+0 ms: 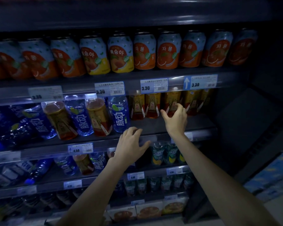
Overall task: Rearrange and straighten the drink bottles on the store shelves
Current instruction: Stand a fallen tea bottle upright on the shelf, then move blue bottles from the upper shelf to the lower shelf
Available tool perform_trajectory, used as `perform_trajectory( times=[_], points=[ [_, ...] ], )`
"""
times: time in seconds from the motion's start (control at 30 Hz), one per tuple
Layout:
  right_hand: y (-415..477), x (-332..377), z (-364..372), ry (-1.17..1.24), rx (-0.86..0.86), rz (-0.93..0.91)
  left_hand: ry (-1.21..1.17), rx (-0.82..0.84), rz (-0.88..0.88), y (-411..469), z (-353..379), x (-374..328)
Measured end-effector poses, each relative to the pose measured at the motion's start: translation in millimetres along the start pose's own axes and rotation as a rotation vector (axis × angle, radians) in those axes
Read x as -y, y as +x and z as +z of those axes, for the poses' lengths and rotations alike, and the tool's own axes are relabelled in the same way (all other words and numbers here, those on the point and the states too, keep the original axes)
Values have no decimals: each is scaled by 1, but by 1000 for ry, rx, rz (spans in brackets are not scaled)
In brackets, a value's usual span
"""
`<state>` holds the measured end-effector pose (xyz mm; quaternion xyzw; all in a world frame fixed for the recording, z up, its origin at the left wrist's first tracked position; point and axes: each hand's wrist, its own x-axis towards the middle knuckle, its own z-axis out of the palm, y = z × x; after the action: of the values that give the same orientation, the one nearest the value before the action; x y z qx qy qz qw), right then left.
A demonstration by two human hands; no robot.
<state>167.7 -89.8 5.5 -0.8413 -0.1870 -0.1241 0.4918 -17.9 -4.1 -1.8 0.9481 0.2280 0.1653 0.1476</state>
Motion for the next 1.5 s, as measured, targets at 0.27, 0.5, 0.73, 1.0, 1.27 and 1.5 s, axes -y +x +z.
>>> perform_trajectory(
  times=[0.27,0.5,0.73,1.0,1.27,1.5],
  points=[
    [-40,39,13,87,109,-161,-12,-140,-89,-18,-27,29],
    [-80,83,39,140,144,-272,-37,-242,-112,-37,-55,73],
    [-141,133,80,194,233,-352,1,-269,-152,-66,-91,145],
    [-226,188,150,118,387,-450,-4,-294,-218,-110,-140,249],
    [-286,225,207,-228,486,-663,-16,-348,-336,-138,-172,335],
    [-303,228,223,-455,470,-629,-126,-353,-381,-145,-179,373]
  ],
)
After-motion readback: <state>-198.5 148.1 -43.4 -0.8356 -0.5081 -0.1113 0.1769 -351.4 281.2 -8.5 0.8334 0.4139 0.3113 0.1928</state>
